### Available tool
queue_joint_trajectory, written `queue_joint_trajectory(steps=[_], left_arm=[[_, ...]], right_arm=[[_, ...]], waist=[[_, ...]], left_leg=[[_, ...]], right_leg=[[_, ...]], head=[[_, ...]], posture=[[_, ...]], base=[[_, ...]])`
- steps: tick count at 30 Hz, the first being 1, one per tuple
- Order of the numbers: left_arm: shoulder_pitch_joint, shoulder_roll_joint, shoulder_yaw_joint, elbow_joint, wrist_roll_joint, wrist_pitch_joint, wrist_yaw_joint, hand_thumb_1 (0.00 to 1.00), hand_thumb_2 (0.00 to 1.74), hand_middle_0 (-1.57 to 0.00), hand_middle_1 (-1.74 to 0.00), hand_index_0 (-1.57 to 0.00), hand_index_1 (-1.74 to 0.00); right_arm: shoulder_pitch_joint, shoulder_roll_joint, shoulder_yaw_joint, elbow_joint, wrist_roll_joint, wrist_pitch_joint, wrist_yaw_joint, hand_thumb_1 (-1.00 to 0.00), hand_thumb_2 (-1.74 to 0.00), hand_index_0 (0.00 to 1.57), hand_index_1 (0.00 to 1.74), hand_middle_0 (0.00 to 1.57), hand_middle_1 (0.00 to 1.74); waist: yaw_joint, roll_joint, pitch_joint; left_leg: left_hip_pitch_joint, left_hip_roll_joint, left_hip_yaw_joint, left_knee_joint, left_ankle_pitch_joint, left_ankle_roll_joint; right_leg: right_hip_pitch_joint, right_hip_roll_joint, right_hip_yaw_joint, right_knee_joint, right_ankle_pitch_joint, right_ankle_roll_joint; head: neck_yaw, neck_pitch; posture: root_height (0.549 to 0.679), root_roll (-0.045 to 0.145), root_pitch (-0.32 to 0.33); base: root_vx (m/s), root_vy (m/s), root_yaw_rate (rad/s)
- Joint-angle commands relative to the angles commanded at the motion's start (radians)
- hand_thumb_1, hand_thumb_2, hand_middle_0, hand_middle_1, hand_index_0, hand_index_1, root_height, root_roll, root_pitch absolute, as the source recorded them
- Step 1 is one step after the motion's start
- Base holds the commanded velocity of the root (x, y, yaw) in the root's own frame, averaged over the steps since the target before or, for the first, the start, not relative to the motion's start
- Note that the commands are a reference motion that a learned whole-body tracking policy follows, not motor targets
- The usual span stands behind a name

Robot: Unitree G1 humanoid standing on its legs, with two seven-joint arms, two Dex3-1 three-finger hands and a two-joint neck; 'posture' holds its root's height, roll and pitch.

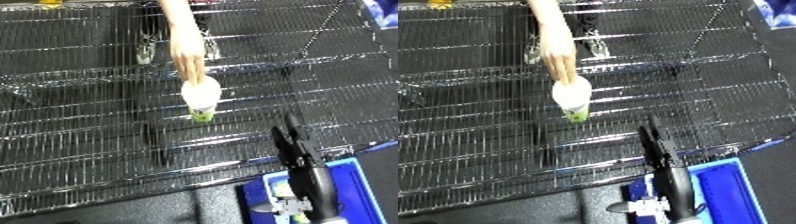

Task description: Pick up the object and place it into the box

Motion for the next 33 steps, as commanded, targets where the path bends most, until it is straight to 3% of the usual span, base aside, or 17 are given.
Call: queue_joint_trajectory(steps=[18,33], left_arm=[[0.008,0.002,-0.002,0.002,0.01,0.019,-0.003,1.0,1.74,-1.57,-1.74,-1.57,-1.74],[-0.035,0.024,-0.027,0.007,0.023,0.041,0.021,1.0,1.74,-1.57,-1.74,-1.57,-1.74]], right_arm=[[0.01,-0.019,-0.004,0.03,-0.043,0.021,-0.01,0.0,0.0,0.0,0.0,0.0,0.0],[-0.142,-0.072,0.011,0.129,-0.08,0.096,-0.083,0.0,0.0,0.0,0.0,0.0,0.0]], waist=[[-0.005,0.003,0.0],[0.011,0.029,0.0]], left_leg=[[-0.015,0.003,0.005,0.027,-0.013,-0.0019],[-0.107,-0.017,0.007,0.081,-0.021,-0.0017]], right_leg=[[-0.016,-0.0029,0.006,0.021,-0.006,0.0005],[-0.108,-0.0104,0.007,0.069,0.0,0.0004]], head=[[0.016,-0.005],[0.069,0.034]], posture=[[0.648,0.053,-0.005],[0.642,0.053,0.034]], base=[[0.028,-0.009,-0.02],[0.038,-0.011,0.029]])
